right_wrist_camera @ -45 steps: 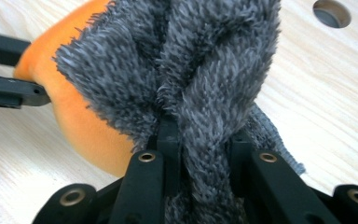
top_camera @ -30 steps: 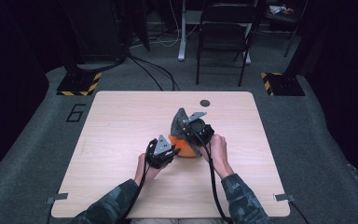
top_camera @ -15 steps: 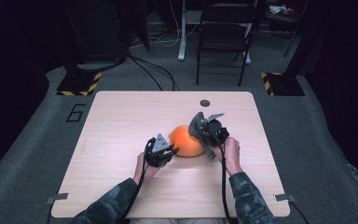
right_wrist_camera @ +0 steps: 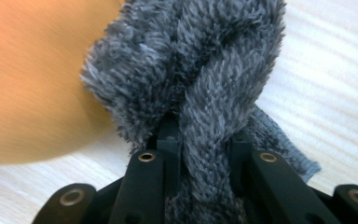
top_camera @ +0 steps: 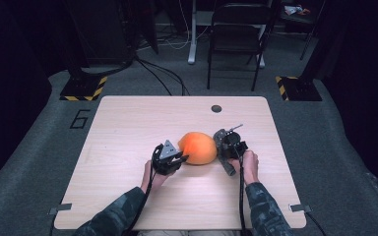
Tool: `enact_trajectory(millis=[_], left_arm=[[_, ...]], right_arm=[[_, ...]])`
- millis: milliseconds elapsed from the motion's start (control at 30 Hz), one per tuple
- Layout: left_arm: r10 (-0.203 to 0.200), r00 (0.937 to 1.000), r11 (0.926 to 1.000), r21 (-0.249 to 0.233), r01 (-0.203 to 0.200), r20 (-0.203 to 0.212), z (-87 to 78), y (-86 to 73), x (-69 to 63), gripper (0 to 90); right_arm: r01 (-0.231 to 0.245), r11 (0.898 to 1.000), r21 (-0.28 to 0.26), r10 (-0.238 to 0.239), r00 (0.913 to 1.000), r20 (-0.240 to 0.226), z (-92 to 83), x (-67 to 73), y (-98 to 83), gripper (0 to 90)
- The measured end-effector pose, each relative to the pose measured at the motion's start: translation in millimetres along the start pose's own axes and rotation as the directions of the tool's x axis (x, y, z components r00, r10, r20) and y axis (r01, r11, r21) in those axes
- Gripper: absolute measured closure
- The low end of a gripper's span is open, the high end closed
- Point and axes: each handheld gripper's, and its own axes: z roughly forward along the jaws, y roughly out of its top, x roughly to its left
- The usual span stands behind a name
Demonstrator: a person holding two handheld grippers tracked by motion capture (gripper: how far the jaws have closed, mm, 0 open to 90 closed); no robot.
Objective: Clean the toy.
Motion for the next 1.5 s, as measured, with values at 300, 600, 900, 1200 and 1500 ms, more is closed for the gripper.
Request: enact_trajectory(millis=[300, 600, 900, 1200, 1500], left_arm=[[-0.028, 0.9996, 0.9996, -0.002, 0.028, 0.0, -0.8, -1.0, 5.0, 76.7], [-0.019, 0.9998, 0.9998, -0.009, 0.019, -0.001, -1.5, -1.5, 3.8, 70.7], [0.064, 0.9927, 0.9976, 0.034, -0.06, -0.103, 1.5, -2.1, -4.9, 47.0], [0.05, 0.9957, 0.9987, 0.01, -0.05, -0.078, 5.0, -2.2, -6.7, 80.0], [-0.007, 0.9991, 0.9999, -0.011, 0.007, -0.041, -6.8, 11.4, -9.5, 81.5]], right_arm=[[0.021, 0.984, -0.175, -0.025, 0.9995, -0.019, -54.8, 5.7, 13.9, 73.8], [0.134, 0.98, -0.145, -0.136, 0.9907, -0.006, -43.5, 40.8, 18.9, 73.9], [0.121, 0.98, -0.156, -0.125, 0.992, -0.019, -41.1, 33.9, 18.1, 73.9], [0.118, 0.981, -0.156, -0.122, 0.9923, -0.019, -43.6, 32.1, 18.0, 73.9], [0.09, 0.966, -0.241, -0.103, 0.9937, -0.043, -75.5, 31.1, 25.6, 73.9]])
